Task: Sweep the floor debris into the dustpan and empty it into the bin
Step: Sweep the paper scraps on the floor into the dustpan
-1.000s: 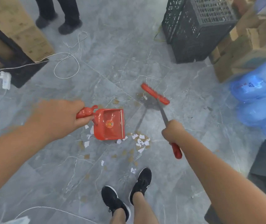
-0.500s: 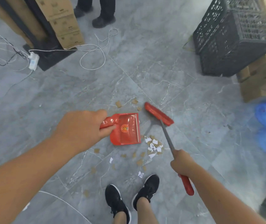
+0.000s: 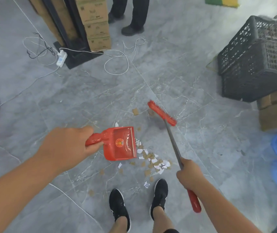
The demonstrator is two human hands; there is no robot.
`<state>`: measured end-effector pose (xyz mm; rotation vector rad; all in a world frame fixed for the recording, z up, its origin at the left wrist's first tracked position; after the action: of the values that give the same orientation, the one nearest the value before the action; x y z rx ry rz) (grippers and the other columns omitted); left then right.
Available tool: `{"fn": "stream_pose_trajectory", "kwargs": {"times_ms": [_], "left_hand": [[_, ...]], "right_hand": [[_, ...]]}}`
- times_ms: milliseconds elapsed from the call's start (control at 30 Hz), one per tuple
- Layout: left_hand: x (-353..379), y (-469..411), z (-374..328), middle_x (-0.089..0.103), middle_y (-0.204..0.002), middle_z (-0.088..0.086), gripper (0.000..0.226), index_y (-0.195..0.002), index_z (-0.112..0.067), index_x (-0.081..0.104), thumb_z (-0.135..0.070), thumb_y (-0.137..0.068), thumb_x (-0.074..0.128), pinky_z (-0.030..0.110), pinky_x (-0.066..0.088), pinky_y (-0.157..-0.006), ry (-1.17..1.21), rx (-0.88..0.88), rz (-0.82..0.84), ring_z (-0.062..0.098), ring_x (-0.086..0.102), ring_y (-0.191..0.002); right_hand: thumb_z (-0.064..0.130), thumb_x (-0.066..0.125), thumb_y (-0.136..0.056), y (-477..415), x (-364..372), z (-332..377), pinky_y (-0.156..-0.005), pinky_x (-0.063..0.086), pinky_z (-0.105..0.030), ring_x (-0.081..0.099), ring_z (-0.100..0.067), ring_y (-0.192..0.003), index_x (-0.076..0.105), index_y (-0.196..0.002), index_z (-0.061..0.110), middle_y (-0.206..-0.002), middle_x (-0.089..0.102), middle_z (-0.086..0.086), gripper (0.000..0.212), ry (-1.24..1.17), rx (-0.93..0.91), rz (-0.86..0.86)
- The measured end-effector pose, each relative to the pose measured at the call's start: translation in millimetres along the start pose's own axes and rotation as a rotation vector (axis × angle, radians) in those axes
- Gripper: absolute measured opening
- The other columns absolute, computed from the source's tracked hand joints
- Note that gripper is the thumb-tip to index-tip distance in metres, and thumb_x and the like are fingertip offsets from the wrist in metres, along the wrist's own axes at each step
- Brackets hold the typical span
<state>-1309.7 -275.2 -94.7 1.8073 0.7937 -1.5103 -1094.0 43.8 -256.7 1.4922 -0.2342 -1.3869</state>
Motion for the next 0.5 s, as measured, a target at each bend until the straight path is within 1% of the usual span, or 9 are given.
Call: {"fn": "stream_pose_trajectory", "kwargs": {"times_ms": [67,100,167,200,233,267,333,400,500], "left_hand": [[2.8,7.0,7.5,0.039,-0.042,-0.012,0.05,-0.062,-0.027,0.047,-0.073,-0.08,0.042,0.015,0.021,-0.041,-0.006,-0.055,0.017,0.02,0.045,-0.034],[4.2,9.9,11.4,0.039,-0.043,-0.012,0.05,-0.063,-0.026,0.049,-0.073,-0.082,0.044,0.015,0.021,-0.042,-0.02,-0.085,0.02,0.02,0.046,-0.036],[8.5,18.2,19.4,0.044,-0.047,-0.011,0.048,-0.067,-0.027,0.05,-0.072,-0.086,0.052,0.02,0.024,-0.043,-0.034,-0.206,0.078,0.018,0.055,-0.044],[11.5,23.3,23.8,0.048,-0.049,-0.01,0.046,-0.069,-0.028,0.049,-0.071,-0.086,0.053,0.022,0.027,-0.044,-0.019,-0.278,0.117,0.014,0.056,-0.047],[13.8,27.4,27.0,0.049,-0.048,-0.01,0.045,-0.068,-0.03,0.048,-0.072,-0.084,0.053,0.023,0.028,-0.045,0.005,-0.329,0.128,0.01,0.052,-0.046],[13.9,29.9,29.0,0.048,-0.047,-0.01,0.045,-0.066,-0.031,0.045,-0.072,-0.082,0.053,0.024,0.031,-0.045,0.015,-0.363,0.118,0.006,0.048,-0.044],[14.2,38.0,34.7,0.049,-0.045,-0.008,0.043,-0.067,-0.029,0.049,-0.068,-0.082,0.06,0.027,0.041,-0.048,0.043,-0.439,0.117,0.011,0.05,-0.043],[16.8,47.5,37.2,0.052,-0.043,-0.006,0.039,-0.07,-0.026,0.055,-0.061,-0.083,0.067,0.033,0.052,-0.054,0.083,-0.538,0.162,0.019,0.057,-0.045],[11.0,53.6,35.5,0.043,-0.034,-0.005,0.043,-0.068,-0.024,0.051,-0.061,-0.085,0.065,0.032,0.052,-0.053,0.064,-0.583,0.168,0.016,0.052,-0.04]], "right_hand": [[0.008,0.055,-0.083,-58.2,-21.5,33.5,-0.047,0.043,-0.025,0.059,-0.019,-0.063,0.058,-0.12,0.005,-0.081,0.06,-0.005,0.037,0.092,-0.015,-0.054],[0.01,0.056,-0.084,-86.1,-30.6,51.4,-0.05,0.044,-0.024,0.062,-0.022,-0.067,0.058,-0.12,0.002,-0.084,0.061,-0.007,0.037,0.135,-0.026,-0.067],[0.013,0.057,-0.085,-131.5,-45.1,84.1,-0.059,0.045,-0.027,0.063,-0.029,-0.076,0.06,-0.121,0.0,-0.091,0.064,-0.012,0.038,0.225,-0.066,-0.091],[0.013,0.057,-0.086,-145.9,-48.3,96.4,-0.059,0.044,-0.027,0.062,-0.029,-0.074,0.06,-0.121,0.0,-0.089,0.063,-0.012,0.038,0.258,-0.081,-0.095],[0.012,0.056,-0.086,-154.8,-47.0,103.1,-0.055,0.044,-0.027,0.06,-0.027,-0.068,0.06,-0.12,-0.001,-0.083,0.061,-0.01,0.036,0.287,-0.086,-0.086],[0.01,0.055,-0.087,-159.1,-41.1,105.8,-0.049,0.043,-0.026,0.06,-0.025,-0.061,0.06,-0.118,-0.001,-0.079,0.061,-0.009,0.034,0.307,-0.089,-0.062],[0.007,0.054,-0.087,-148.0,-19.0,97.6,-0.043,0.045,-0.027,0.063,-0.023,-0.058,0.057,-0.118,-0.002,-0.081,0.061,-0.011,0.032,0.308,-0.081,0.024],[0.007,0.055,-0.087,-121.8,7.1,74.1,-0.045,0.05,-0.027,0.064,-0.02,-0.064,0.055,-0.122,0.0,-0.087,0.058,-0.007,0.035,0.315,-0.082,0.105],[0.007,0.05,-0.086,-65.1,36.1,28.6,-0.046,0.045,-0.02,0.058,-0.012,-0.067,0.051,-0.134,0.01,-0.086,0.053,0.001,0.048,0.351,-0.113,0.224]]}}
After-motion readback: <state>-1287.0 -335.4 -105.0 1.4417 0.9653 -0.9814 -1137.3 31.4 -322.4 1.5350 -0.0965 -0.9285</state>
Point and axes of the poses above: each hand's wrist, its own y-axis away from the middle knuckle, its own x-axis out of the palm, z = x × y, the point moved 7 cm from there along -y, towards the middle knuckle
